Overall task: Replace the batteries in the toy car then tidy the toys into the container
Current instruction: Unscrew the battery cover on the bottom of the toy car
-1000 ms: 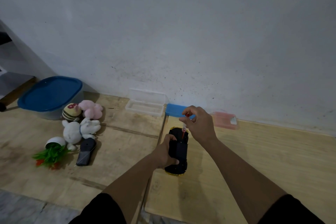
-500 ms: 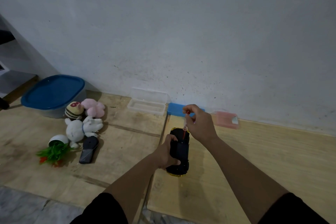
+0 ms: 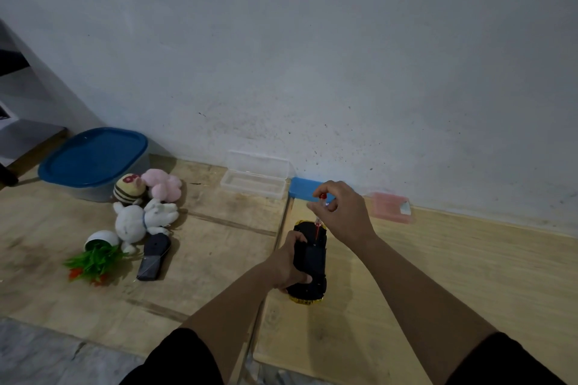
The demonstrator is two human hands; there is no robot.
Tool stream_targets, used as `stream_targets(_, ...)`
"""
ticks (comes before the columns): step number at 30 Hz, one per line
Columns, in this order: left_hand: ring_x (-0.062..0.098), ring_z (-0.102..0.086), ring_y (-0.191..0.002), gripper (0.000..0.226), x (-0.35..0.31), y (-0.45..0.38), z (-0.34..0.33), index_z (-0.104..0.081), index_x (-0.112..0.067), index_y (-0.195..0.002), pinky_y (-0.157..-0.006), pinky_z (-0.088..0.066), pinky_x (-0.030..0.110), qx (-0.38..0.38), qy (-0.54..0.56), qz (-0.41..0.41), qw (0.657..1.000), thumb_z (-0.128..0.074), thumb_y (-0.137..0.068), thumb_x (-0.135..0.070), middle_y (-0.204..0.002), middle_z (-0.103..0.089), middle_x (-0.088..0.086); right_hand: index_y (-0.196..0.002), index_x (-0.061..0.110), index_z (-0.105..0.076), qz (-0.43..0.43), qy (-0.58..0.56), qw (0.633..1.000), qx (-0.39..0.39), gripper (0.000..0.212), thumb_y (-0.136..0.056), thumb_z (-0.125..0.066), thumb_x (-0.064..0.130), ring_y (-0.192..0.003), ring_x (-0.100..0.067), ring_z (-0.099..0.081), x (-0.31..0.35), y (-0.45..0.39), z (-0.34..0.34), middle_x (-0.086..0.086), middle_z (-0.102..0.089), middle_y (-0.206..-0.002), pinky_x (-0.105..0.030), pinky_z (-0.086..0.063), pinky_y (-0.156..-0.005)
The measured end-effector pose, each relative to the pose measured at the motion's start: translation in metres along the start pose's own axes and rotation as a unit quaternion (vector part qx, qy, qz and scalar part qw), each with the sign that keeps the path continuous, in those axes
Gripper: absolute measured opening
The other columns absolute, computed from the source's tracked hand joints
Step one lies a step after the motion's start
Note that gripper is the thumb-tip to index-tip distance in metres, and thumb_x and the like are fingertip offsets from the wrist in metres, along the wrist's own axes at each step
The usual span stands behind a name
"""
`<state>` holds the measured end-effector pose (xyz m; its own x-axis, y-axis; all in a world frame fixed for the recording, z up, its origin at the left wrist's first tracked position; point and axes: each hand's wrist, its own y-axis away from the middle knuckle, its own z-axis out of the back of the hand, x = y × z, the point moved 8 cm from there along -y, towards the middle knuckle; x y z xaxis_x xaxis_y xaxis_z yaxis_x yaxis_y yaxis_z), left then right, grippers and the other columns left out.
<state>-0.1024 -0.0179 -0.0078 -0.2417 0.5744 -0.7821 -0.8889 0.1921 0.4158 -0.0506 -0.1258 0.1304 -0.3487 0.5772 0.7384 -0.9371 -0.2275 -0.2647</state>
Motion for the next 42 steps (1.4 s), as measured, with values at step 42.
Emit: stream_targets(42,0.021,-0.06,-0.104,0.07,0.003,-0.019,-0.039,-0.025,-0.022,-0.124,-0.072,-0.058,0.028,0.048,0.034,-0.031,0.998,-0.072,-0.076,-0.005,-0.122,-0.051,0.008,-0.124,0.02,-0.058,-0.096,0.134,0.986,-0.005,0.049,-0.085,-0.042,0.045,-0.084,-0.023,-0.055,-0.116,0.097,-0.047,-0.011,-0.056,-0.101,-0.033,-0.049,-0.07)
